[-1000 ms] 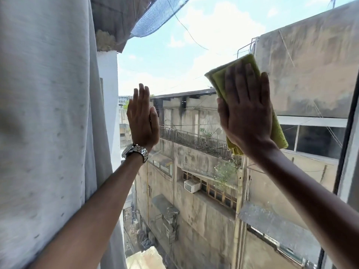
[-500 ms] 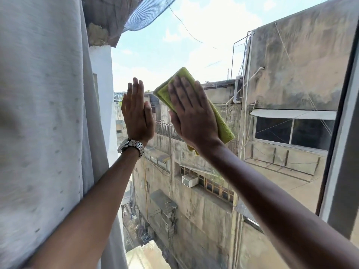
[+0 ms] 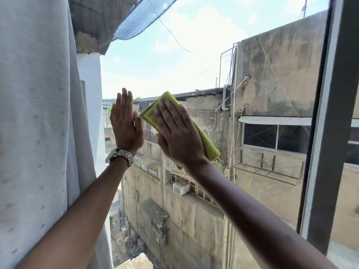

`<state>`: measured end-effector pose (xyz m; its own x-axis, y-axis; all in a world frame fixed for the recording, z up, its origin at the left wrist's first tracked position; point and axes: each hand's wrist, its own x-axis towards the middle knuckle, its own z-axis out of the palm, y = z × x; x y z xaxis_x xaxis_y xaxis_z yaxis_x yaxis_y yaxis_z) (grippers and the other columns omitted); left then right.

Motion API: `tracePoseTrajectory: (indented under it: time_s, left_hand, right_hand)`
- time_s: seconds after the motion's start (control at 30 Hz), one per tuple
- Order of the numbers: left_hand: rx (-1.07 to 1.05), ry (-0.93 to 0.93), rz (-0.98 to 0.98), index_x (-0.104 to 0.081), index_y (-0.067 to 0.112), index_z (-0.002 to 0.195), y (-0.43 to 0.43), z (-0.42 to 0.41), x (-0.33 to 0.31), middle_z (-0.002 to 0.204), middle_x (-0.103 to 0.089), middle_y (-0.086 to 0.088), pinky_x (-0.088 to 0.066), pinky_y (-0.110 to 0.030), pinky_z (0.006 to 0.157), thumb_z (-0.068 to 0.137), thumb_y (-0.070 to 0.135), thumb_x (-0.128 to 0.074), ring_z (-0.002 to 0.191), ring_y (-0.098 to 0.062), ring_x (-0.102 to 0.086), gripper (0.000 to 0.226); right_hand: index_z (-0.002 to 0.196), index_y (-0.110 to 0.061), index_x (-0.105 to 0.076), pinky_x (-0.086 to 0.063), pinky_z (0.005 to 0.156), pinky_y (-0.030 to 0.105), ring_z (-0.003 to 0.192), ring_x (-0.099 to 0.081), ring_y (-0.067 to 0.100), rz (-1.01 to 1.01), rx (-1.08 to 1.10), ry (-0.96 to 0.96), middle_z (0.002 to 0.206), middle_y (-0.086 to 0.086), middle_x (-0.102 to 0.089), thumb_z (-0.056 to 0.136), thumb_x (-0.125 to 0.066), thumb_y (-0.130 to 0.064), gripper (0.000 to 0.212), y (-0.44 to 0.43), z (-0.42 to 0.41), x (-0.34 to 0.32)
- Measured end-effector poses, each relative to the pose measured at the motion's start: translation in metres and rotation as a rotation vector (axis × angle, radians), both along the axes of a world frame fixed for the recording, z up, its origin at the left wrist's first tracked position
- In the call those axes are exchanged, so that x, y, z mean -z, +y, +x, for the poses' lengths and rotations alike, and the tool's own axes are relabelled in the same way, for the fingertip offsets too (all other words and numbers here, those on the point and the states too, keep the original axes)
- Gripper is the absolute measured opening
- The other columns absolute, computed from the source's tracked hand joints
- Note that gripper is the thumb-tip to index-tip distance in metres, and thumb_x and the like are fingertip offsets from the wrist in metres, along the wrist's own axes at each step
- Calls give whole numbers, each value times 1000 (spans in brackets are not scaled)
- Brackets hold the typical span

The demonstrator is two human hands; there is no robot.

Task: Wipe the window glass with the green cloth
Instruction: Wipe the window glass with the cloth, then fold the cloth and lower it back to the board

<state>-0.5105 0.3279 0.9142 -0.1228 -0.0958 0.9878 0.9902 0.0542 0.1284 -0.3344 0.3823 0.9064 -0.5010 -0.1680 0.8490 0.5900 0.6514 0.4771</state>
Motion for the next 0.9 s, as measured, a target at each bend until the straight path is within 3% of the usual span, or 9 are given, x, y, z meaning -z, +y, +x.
tracePoseTrajectory:
  time_s: [0.27, 0.5, 0.6, 0.67, 0.7, 0.77, 0.83, 0.9]
  left_hand:
    - [-12, -11, -37, -28, 7, 159, -3, 0, 1, 169, -26, -14, -20, -53, 130, 106, 18, -28, 159, -27, -22, 54]
    - [2, -29, -31, -32, 4, 157, -6, 7, 2, 167, -29, -16, -22, -54, 129, 105, 17, -32, 158, -29, -24, 53]
    - [-121, -45, -105, -30, 10, 158, -16, 14, 4, 169, -27, -12, -23, -50, 129, 108, 23, -29, 159, -27, -22, 52]
    - [-254, -155, -211, -23, 19, 161, -26, 28, 1, 171, -21, -7, -21, -47, 129, 109, 30, -21, 160, -26, -18, 54]
    - [-279, -251, -240, -23, 23, 161, -32, 41, -2, 171, -20, -7, -22, -46, 126, 109, 32, -20, 159, -28, -19, 54]
    - [-177, -397, -239, -40, 19, 155, -42, 74, -3, 162, -36, -16, -33, -49, 118, 108, 37, -23, 148, -35, -35, 53]
    - [75, -292, -266, -56, 7, 138, -51, 116, 13, 138, -55, -20, -43, -47, 108, 105, 53, -21, 125, -33, -51, 66]
    - [307, -198, -444, -51, 8, 138, -53, 162, 47, 127, -58, -15, -44, -37, 105, 96, 72, -20, 113, -26, -52, 83]
  right_hand:
    - [159, -6, -22, -16, 128, 47, 155, -17, 30, 58, 51, -117, 166, 16, -22, 105, -31, -39, 64, 5, 24, 4]
    - [159, -7, -19, -16, 126, 50, 155, -15, 31, 148, 125, -357, 166, 18, -20, 107, -28, -43, 64, 40, 113, 6]
    - [156, -3, -28, -20, 126, 49, 155, -18, 30, 125, 119, -450, 164, 19, -26, 106, -27, -50, 69, 46, 144, 0]
    - [155, -6, -33, -18, 127, 49, 153, -21, 31, 122, 97, -464, 162, 19, -30, 104, -32, -47, 65, 38, 155, 1]
    - [154, -10, -36, -19, 127, 50, 152, -25, 33, 123, 83, -445, 161, 19, -33, 103, -40, -45, 62, 33, 162, 3]
    - [155, -23, -38, -31, 121, 55, 145, -38, 37, 89, 135, -370, 158, 20, -39, 97, -56, -43, 64, 20, 177, 13]
    - [156, -26, -32, -43, 108, 53, 133, -50, 38, -19, 202, -193, 151, 23, -47, 95, -59, -48, 71, 11, 188, 30]
    - [151, -14, -34, -47, 92, 48, 111, -60, 36, -146, 190, 16, 132, 25, -60, 93, -60, -47, 72, 1, 194, 46]
